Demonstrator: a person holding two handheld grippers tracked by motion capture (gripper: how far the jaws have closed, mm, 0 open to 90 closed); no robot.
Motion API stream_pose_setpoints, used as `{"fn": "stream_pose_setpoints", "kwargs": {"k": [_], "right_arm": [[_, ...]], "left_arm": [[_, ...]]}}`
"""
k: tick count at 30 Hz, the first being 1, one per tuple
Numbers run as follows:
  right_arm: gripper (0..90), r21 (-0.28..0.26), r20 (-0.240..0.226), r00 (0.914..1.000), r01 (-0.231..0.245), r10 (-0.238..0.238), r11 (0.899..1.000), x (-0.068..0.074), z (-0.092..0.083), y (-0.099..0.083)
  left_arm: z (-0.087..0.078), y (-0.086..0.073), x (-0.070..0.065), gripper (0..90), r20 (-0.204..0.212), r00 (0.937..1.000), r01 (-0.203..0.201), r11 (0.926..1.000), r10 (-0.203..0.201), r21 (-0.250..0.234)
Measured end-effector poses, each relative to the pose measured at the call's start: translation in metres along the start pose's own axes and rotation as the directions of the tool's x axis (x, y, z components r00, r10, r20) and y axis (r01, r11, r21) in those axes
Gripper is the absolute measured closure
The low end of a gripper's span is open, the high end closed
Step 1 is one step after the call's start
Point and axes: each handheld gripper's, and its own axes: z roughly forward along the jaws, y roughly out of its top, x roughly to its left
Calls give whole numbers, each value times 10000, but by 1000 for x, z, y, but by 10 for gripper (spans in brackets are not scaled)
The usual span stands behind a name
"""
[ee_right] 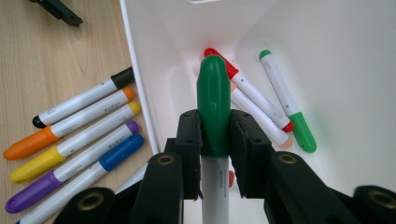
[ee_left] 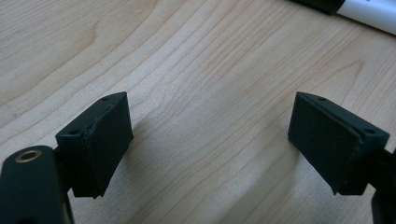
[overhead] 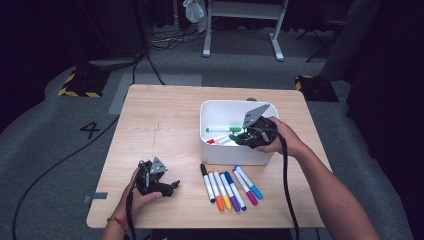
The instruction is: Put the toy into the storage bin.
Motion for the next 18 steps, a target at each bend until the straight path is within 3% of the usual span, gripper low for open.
{"fn": "stream_pose_setpoints", "kwargs": {"k": [12, 16, 18], "right_arm": [[653, -581, 388, 9981, -460, 483, 9973, -2, 0, -4], [602, -1286, 672, 9950, -643, 734, 9896, -2, -7, -8], [572, -2065, 838, 9912, -836, 1028, 9749, -1, -20, -13]], "left_arm": [[0, 0, 0, 137, 17, 10000, -38, 10000, 38, -7], [0, 0, 0, 137, 19, 10000, -27, 10000, 27, 1], [0, 0, 0, 137, 19, 10000, -25, 10000, 25, 3]]}}
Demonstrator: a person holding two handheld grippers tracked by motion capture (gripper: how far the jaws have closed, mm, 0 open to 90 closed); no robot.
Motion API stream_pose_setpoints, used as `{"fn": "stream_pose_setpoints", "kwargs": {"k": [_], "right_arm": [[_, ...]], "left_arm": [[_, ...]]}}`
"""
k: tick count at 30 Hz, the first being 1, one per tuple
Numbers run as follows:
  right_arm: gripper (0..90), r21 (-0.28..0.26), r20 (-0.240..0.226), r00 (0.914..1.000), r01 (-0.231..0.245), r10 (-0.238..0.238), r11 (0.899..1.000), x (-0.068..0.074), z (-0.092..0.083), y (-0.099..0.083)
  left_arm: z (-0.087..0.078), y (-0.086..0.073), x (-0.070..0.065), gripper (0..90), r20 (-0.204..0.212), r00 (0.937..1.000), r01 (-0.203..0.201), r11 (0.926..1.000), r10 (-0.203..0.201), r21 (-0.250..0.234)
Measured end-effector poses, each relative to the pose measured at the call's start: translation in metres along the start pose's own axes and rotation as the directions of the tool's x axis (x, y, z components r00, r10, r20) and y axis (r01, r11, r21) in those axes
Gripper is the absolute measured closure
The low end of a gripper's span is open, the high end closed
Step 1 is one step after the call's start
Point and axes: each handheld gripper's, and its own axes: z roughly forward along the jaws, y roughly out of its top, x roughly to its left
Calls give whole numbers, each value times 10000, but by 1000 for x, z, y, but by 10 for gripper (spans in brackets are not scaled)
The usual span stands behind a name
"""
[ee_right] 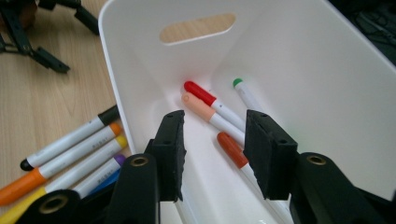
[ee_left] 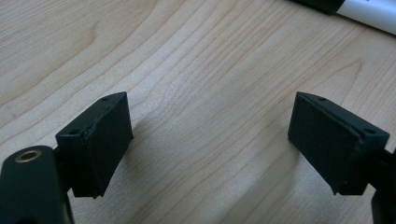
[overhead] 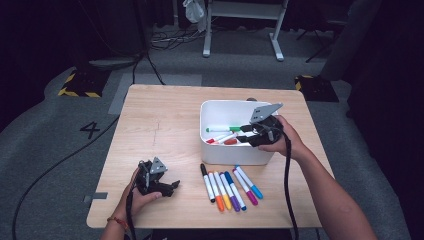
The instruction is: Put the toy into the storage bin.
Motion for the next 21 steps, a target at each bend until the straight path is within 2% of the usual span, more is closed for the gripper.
{"fn": "stream_pose_setpoints", "kwargs": {"k": [1, 3, 4, 7, 8, 9, 13, 15, 19, 21], "right_arm": [[572, 0, 0, 10000, 0, 0, 10000, 0, 0, 0], [548, -493, 131, 9997, -189, 196, 9986, 0, -11, -2], [530, -847, 252, 9992, -303, 325, 9959, 1, -22, -5], [521, -1334, 469, 9976, -438, 505, 9901, 4, -38, -10], [521, -1334, 469, 9976, -438, 505, 9901, 4, -38, -10], [501, -1557, 628, 9965, -455, 559, 9867, 7, -49, -14], [485, -1726, 716, 9956, -481, 612, 9838, 11, -61, -22], [475, -1880, 793, 9938, -618, 779, 9802, 17, -70, -33], [473, -1919, 816, 9932, -657, 826, 9792, 23, -76, -45], [467, -1978, 741, 9929, -770, 933, 9772, 30, -79, -57]], "left_arm": [[0, 0, 0, 137, 0, 10000, 0, 10000, 0, 0], [0, 0, 0, 137, 1, 10000, -5, 10000, 5, -4], [0, 0, 0, 138, -1, 10000, -13, 10000, 13, -2], [0, 0, 0, 138, 1, 10000, -12, 10000, 12, -10], [0, 0, 0, 138, 2, 10000, -11, 10000, 11, -7], [0, 0, 0, 137, -6, 10000, -23, 10000, 23, -7], [0, 0, 0, 137, 1, 10000, -4, 10000, 4, -1], [0, 0, 0, 137, 0, 10000, -15, 10000, 15, -8], [0, 0, 0, 137, 2, 10000, -13, 10000, 13, -9], [0, 0, 0, 138, 0, 10000, -13, 10000, 13, -8]]}}
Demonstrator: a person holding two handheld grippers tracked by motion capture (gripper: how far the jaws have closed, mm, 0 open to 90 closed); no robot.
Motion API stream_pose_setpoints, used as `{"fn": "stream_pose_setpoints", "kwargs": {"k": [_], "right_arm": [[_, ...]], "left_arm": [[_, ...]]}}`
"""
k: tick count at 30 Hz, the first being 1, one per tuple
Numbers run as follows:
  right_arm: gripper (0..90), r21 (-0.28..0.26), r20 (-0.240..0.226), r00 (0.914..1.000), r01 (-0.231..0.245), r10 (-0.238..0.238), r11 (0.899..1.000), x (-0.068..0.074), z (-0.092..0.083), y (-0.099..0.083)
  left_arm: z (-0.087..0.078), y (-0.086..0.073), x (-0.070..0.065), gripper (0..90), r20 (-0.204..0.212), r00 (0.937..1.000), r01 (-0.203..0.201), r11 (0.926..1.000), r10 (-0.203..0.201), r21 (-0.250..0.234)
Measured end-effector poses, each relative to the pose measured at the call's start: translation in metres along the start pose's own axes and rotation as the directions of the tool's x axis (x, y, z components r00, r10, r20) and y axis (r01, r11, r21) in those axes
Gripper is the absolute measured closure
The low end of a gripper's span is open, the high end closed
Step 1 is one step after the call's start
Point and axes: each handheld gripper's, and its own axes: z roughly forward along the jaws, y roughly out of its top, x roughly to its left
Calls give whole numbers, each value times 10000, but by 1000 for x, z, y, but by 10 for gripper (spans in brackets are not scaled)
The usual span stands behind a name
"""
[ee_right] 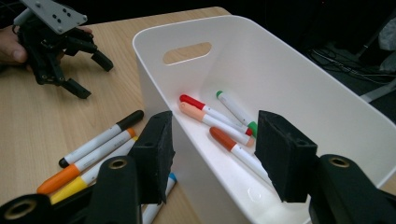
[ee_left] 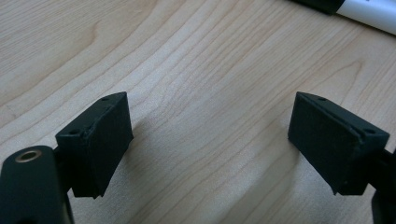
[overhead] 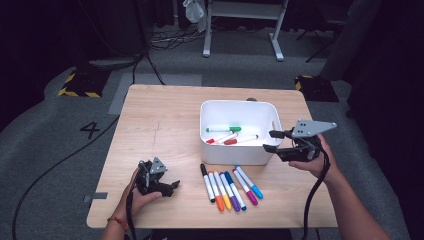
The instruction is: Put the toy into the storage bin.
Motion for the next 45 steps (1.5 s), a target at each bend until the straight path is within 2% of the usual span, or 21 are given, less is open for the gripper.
{"fn": "stream_pose_setpoints", "kwargs": {"k": [6, 10, 11, 17, 20, 22, 23, 32, 34, 37, 38, 39, 45], "right_arm": [[459, 0, -51, 9998, -204, 204, 9998, 10, -9, -22], [454, 142, -177, 9993, -330, 333, 9994, 17, -8, -35], [453, 287, -247, 9990, -371, 378, 9989, 21, -5, -45], [449, 938, -400, 9964, -712, 752, 9930, 30, 13, -76], [448, 1281, -677, 9931, -864, 956, 9880, 35, 26, -89], [449, 1353, -756, 9920, -900, 1009, 9867, 37, 29, -92], [450, 1477, -935, 9894, -969, 1114, 9843, 41, 36, -97], [455, 2118, -1099, 9878, -854, 1105, 9736, 53, 56, -106], [458, 2408, -968, 9896, -804, 1064, 9672, 54, 63, -110], [465, 2522, -869, 9909, -780, 1028, 9645, 53, 67, -112], [483, 2693, -593, 9932, -808, 1002, 9597, 51, 69, -114], [483, 2693, -593, 9932, -808, 1002, 9597, 51, 69, -114], [582, 2927, 98, 9937, -1094, 1114, 9499, 42, 70, -124]], "left_arm": [[0, 0, 0, 137, 0, 10000, 0, 10000, 0, -2], [0, 0, 0, 137, -6, 10000, -6, 10000, 6, -1], [0, 0, 0, 138, -3, 10000, -2, 10000, 2, -4], [0, 0, 0, 138, -8, 10000, -9, 10000, 9, 0], [0, 0, 0, 137, -1, 10000, 1, 10000, -1, 2], [0, 0, 0, 137, -17, 10000, 17, 10000, -17, -4], [0, 0, 0, 138, -2, 10000, -4, 10000, 4, -1], [0, 0, 0, 138, -11, 10000, -6, 10000, 6, 0], [0, 0, 0, 138, -17, 10000, 13, 10000, -13, -4], [0, 0, 0, 138, -18, 10000, 13, 10000, -13, -3], [0, 0, 0, 137, -14, 10000, -9, 10000, 9, 1], [0, 0, 0, 137, -19, 10000, 12, 10000, -12, -2], [0, 0, 0, 138, -21, 10000, 14, 10000, -14, -1]]}}
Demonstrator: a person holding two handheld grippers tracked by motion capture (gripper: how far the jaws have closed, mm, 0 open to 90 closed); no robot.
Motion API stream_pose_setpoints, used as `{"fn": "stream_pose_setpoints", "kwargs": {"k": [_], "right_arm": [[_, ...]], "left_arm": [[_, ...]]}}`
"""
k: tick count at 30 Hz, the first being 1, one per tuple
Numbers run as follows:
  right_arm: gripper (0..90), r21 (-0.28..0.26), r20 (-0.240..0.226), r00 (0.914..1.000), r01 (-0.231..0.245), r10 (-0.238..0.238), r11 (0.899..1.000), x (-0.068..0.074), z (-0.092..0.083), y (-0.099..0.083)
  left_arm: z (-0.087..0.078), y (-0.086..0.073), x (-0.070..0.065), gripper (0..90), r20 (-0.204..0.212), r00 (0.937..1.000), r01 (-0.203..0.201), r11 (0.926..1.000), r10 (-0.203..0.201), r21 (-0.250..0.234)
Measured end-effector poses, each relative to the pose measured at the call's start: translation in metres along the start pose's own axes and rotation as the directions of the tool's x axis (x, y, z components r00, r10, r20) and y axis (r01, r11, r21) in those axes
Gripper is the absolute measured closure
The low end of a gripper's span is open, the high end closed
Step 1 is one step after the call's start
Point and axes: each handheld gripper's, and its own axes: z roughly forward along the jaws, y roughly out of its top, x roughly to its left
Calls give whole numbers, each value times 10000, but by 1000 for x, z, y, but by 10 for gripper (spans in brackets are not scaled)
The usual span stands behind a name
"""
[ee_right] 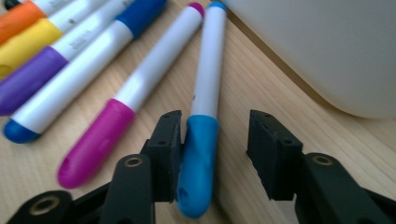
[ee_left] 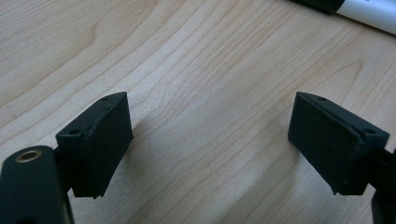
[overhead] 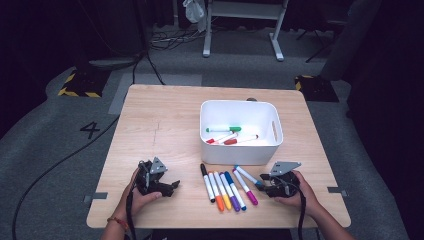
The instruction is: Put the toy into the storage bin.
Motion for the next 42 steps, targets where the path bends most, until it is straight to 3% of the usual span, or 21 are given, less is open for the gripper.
{"fn": "stream_pose_setpoints", "kwargs": {"k": [5, 16, 20, 29, 33, 40, 42], "right_arm": [[696, -153, 406, 9987, -294, 300, 9995, -13, -2, -6], [743, 80, -88, 9994, 342, -341, 9994, -19, -14, -14], [744, -10, -99, 9996, 259, -259, 9997, -22, -21, -17], [745, -613, -40, 10000, -81, 79, 9981, -28, -56, -37], [745, -1030, 434, 9976, -489, 536, 9935, -36, -76, -47], [745, -1477, 699, 9945, -665, 775, 9868, -42, -99, -50], [745, -1774, 747, 9933, -736, 880, 9814, -44, -112, -53]], "left_arm": [[0, 0, 0, 138, -1, 10000, -1, 10000, 1, -3], [0, 0, 0, 138, 6, 10000, 24, 10000, -24, 9], [0, 0, 0, 137, -2, 10000, -1, 10000, 1, -2], [0, 0, 0, 138, -2, 10000, 2, 10000, -2, -4], [0, 0, 0, 138, 2, 10000, 3, 10000, -3, -2], [0, 0, 0, 138, -1, 10000, 4, 10000, -4, -4], [0, 0, 0, 138, 17, 10000, -13, 10000, 13, 1]]}}
